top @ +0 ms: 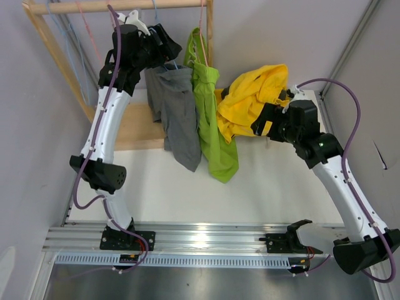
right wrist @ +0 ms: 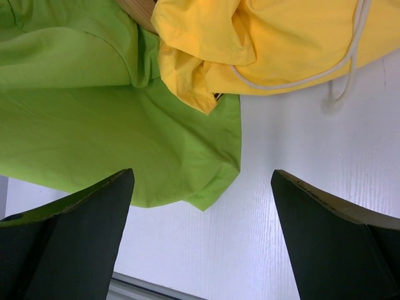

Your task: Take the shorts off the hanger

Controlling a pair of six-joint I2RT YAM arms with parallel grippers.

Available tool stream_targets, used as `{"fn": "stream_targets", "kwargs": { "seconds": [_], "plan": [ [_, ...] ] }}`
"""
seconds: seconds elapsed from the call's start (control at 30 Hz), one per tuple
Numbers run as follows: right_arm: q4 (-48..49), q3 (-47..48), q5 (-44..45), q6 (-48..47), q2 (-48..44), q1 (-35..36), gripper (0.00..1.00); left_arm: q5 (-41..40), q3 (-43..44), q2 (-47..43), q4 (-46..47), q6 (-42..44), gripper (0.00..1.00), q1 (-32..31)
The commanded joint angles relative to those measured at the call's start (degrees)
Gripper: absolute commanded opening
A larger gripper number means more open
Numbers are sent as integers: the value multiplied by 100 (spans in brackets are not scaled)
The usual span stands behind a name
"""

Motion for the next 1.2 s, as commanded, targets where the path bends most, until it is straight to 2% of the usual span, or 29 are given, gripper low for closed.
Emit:
{"fn": "stream_targets", "kwargs": {
  "seconds": [0.0,0.1,0.13,0.2,0.23,0.27,0.37,0.47,0.6,0.7,0.73,0.8,0.83,0.97,1.17],
  "plan": [
    [191,-115,-13,-102,-103,-34,99,-76,341,125,440,-155,84,-101],
    [217,-194,-14,-129,-77,-34,99,-94,438,205,529,-199,64,-110],
    [278,-273,-22,-137,-85,-43,99,-94,464,257,529,-208,44,-110],
    [323,-335,-31,-129,-85,-43,99,-138,535,275,494,-226,26,-118],
    [349,-387,-57,-120,-77,-34,99,-147,552,249,476,-226,7,-119],
    [402,-405,-58,-102,-68,-34,99,-225,500,171,432,-226,0,-119],
    [463,-379,-216,-102,-103,27,99,-278,544,38,362,-156,0,-127],
    [516,-204,142,-225,-208,343,99,-278,605,-189,300,-103,0,-127],
    [472,603,540,-357,-270,1063,99,-226,860,-419,-24,-120,0,-127],
    [726,1095,444,-489,-252,1871,99,-164,860,-673,-78,-182,0,-127],
    [797,1219,470,-559,-209,2369,99,-155,843,-735,-121,-191,0,-127],
    [902,1457,714,-682,11,2899,99,-147,808,-901,-183,-191,0,-127],
    [929,1702,864,-743,125,3423,99,-129,781,-946,-227,-208,0,-127],
    [1078,2231,1401,-1060,845,4314,100,46,632,-1174,-271,-296,0,-127],
    [1298,2837,1560,-1087,2040,4580,100,152,438,-1517,-437,-287,0,-127]
  ]
}}
